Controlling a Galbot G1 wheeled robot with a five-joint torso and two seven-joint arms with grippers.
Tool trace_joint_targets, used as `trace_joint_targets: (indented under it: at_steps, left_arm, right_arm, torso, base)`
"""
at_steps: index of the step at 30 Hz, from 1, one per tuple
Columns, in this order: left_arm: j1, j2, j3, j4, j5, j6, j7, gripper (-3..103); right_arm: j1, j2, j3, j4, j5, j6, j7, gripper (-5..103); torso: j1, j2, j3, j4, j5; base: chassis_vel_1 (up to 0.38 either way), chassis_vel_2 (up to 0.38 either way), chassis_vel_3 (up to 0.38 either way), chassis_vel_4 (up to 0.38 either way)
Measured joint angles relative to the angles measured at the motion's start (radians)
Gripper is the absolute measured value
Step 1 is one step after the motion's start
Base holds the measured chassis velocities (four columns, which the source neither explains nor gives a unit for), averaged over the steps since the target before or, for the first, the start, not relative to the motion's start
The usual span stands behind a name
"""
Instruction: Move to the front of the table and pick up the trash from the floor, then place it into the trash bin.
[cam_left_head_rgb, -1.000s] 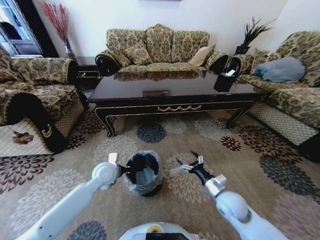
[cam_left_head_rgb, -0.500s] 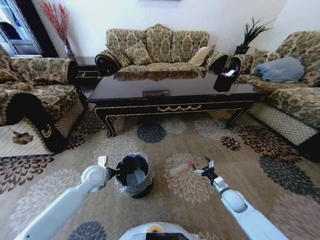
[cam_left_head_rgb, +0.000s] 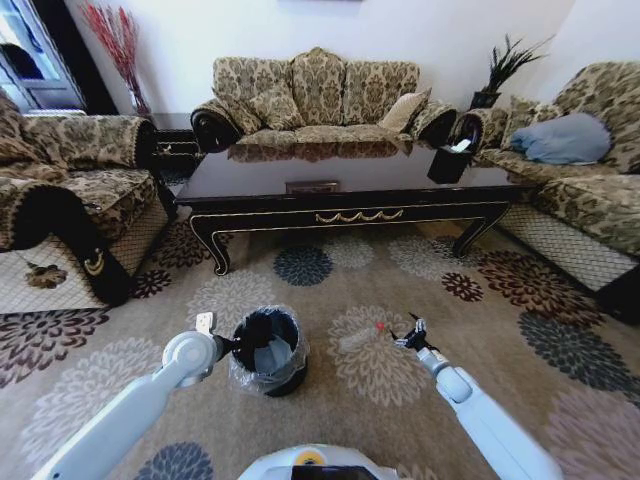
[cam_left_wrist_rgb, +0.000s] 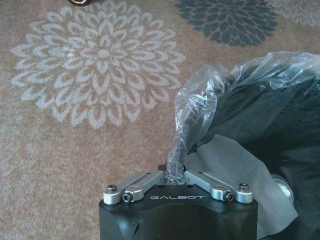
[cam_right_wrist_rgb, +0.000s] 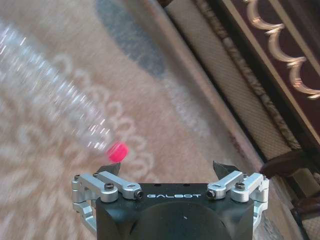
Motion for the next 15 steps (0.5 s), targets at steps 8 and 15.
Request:
trace_joint_targets:
  at_steps: [8, 15]
  left_arm:
    - [0.013, 0.009, -0.021, -0.013, -0.008, 0.000, 0.000, 0]
    - [0.038, 0.011, -0.043, -0.022, -0.010, 0.000, -0.001, 0]
  right_arm:
    - [0.081, 0.070, 0.023, -0.155, -0.252, 0.102, 0.027, 100]
    - [0.182, 0.118, 0.026, -0.271, -0.380, 0.165, 0.054, 100]
  torso:
    - [0.000, 0.000, 0.000, 0.0000, 0.0000]
    - [0.000, 0.000, 0.000, 0.0002, 0.0000]
  base:
    - [0.000, 0.000, 0.000, 0.000]
    - [0.000, 0.000, 0.000, 0.000]
